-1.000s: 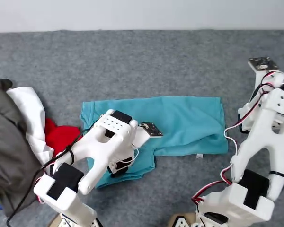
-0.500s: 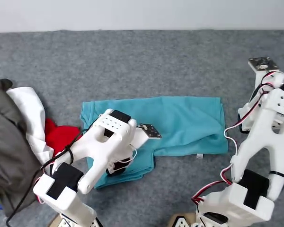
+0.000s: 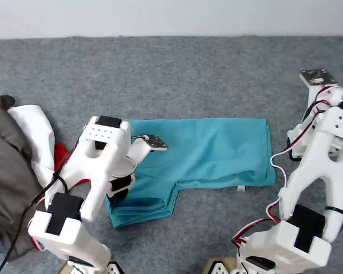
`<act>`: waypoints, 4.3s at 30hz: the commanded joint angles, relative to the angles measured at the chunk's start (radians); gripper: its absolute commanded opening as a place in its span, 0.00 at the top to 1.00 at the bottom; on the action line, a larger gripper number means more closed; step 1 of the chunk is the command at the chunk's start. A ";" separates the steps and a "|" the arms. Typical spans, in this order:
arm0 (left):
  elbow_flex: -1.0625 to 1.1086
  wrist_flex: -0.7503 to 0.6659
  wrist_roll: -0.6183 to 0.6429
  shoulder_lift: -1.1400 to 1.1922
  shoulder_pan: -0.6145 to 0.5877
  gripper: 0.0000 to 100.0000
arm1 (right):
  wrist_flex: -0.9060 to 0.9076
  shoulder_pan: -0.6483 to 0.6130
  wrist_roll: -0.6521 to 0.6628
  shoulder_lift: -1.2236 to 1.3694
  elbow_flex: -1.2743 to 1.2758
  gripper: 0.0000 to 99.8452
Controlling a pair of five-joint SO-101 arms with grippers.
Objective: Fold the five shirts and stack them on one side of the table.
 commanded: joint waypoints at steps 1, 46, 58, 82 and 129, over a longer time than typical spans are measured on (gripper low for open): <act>0.005 0.038 -0.012 -0.018 -0.009 0.99 | 0.042 0.005 -0.003 -0.059 -0.011 0.99; -0.085 0.037 0.207 -0.018 -0.204 0.88 | -0.292 -0.268 -0.253 0.532 -0.342 0.86; -0.085 0.037 0.207 -0.018 -0.204 0.88 | -0.085 -0.228 -0.253 0.823 -0.827 0.86; -0.084 0.037 0.207 -0.017 -0.196 0.92 | -0.035 -0.232 -0.236 1.059 -1.031 0.99; -0.082 0.037 0.207 -0.017 -0.195 0.92 | 0.042 -0.257 -0.141 0.513 -0.525 0.84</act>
